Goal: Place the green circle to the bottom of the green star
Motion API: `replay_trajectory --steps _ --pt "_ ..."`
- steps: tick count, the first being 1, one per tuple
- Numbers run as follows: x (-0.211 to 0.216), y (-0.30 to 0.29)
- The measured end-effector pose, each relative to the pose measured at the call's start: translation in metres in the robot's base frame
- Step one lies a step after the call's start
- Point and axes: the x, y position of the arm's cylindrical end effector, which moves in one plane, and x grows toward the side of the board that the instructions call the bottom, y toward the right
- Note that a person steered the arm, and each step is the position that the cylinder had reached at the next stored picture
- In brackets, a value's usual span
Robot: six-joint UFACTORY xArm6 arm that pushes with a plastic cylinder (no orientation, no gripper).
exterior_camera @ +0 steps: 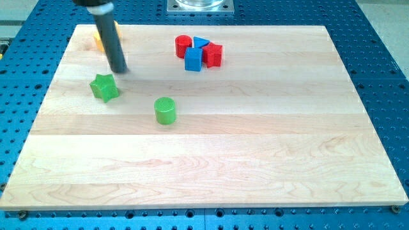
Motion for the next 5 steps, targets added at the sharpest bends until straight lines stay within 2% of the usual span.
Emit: replay_trajectory --steps 1,3,4,5 --pt "0.072 0.035" --pt "0.027 -0.036" --pt "0.070 -0.052" --pt "0.039 -0.082"
